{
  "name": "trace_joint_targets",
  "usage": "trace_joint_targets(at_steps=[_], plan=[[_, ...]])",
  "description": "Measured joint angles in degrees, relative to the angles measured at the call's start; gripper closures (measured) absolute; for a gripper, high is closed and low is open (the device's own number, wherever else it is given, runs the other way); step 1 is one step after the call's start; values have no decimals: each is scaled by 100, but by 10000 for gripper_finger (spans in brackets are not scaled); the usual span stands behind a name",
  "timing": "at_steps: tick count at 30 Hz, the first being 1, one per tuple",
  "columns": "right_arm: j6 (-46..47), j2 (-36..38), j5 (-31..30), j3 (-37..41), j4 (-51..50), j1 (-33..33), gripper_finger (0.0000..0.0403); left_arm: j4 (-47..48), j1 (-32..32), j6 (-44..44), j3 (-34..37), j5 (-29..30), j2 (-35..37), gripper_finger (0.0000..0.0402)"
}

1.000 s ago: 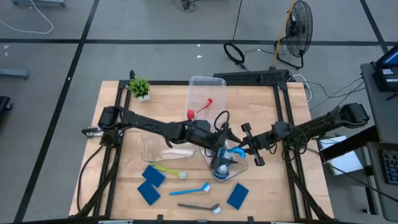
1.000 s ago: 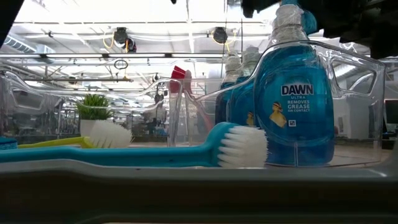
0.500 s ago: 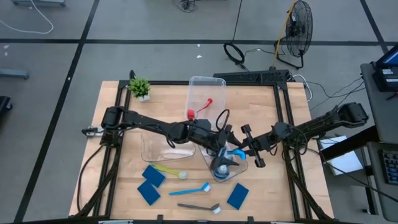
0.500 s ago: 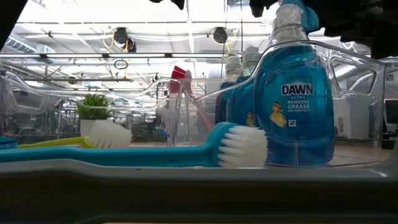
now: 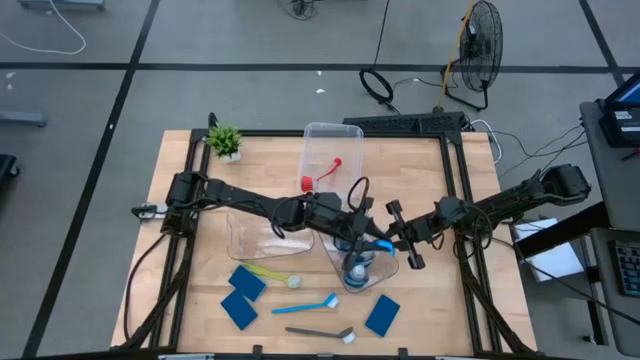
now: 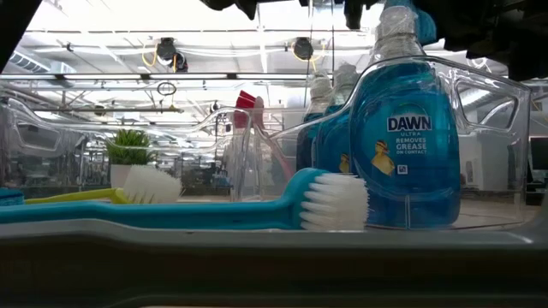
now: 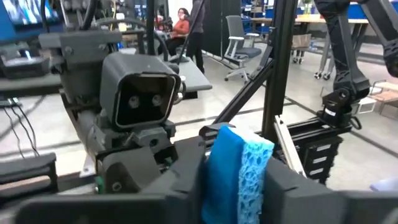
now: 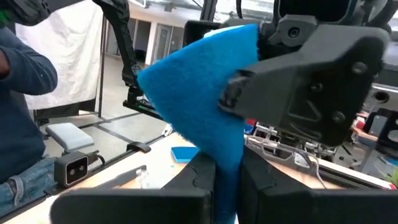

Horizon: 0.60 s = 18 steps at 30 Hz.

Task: Pick & Place Kitchen Sink Supplies
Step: Put the blue sponge into the left transparent bin

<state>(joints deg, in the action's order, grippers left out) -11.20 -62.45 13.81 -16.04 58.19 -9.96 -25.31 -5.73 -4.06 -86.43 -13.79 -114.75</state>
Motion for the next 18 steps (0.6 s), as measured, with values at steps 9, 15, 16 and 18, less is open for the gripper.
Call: trace_joint_targets(at_steps=[9, 15, 16, 18], plan=[[699, 8, -36, -4, 70, 6, 297, 1427, -120, -167, 11, 708, 928, 379], [1159, 48, 34, -4, 75, -2, 204, 3333, -572, -585, -2, 2655, 1877, 391], [1193, 47, 34, 0, 33, -3, 194, 3812, -656, -445, 1, 3003, 2014, 391], [1204, 46, 26, 1, 30, -4, 177, 4945, -859, 21, 2, 3778, 2304, 385]])
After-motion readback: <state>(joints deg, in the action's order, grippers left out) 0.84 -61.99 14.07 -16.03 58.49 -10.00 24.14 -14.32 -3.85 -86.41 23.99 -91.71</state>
